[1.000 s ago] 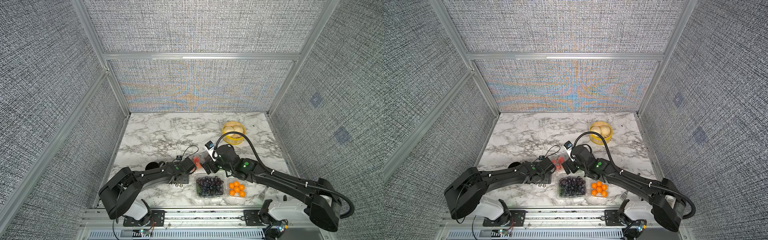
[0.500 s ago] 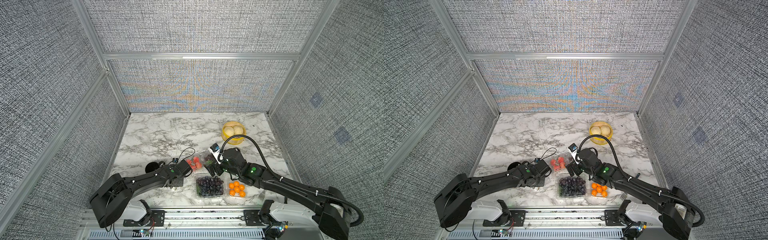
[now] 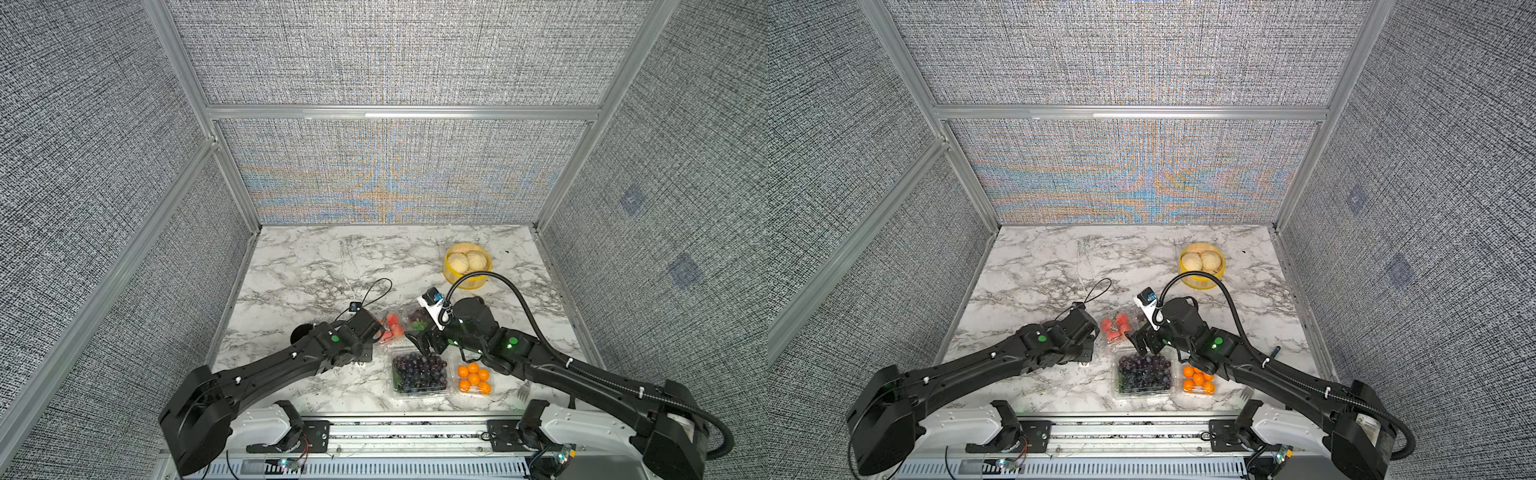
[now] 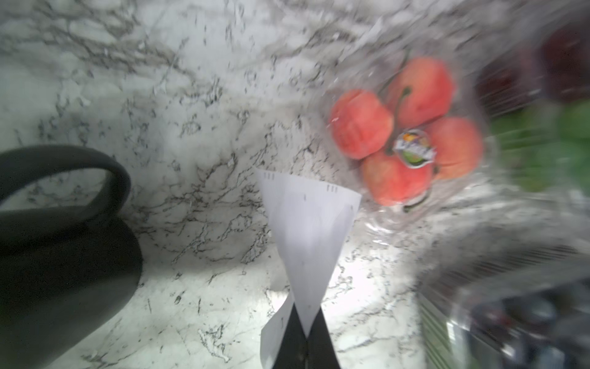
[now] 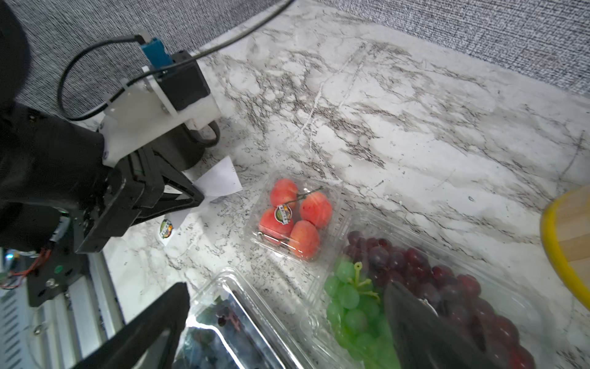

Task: Label fruit boxes
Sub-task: Pick up the label sticker from the center of the board.

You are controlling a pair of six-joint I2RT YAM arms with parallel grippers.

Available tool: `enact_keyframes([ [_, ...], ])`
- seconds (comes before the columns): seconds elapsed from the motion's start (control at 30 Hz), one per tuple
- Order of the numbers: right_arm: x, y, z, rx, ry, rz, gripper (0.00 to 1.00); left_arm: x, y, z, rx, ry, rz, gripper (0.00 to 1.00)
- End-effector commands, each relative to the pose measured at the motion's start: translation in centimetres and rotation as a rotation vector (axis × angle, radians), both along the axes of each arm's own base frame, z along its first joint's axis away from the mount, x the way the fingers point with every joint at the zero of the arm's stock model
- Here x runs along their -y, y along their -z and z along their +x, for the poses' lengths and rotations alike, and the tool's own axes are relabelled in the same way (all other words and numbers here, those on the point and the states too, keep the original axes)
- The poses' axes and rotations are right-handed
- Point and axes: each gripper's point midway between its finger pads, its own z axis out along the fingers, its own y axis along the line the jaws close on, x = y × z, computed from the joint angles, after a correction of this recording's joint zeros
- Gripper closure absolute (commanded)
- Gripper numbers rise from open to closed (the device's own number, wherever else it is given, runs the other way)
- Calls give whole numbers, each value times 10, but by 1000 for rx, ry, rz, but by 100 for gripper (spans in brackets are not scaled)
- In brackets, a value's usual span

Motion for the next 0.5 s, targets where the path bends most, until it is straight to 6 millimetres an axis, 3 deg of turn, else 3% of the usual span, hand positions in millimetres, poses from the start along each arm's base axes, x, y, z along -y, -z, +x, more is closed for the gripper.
enact_keyframes([
  [0.0, -3, -20, -6, -72, -38, 150, 1, 11, -36, 4, 104, 57, -117, 95],
  [0.1, -4, -40, -15, -139, -117, 308, 1, 33, -73, 5, 247, 184, -276, 94],
  [0.23, -30, -62, -38, -204, -310, 442, 4, 44, -112, 10, 362, 228, -373, 93],
  [0.47, -67, -55, -43, -235, -368, 375, 14, 58, -144, 19, 445, 265, -423, 91],
])
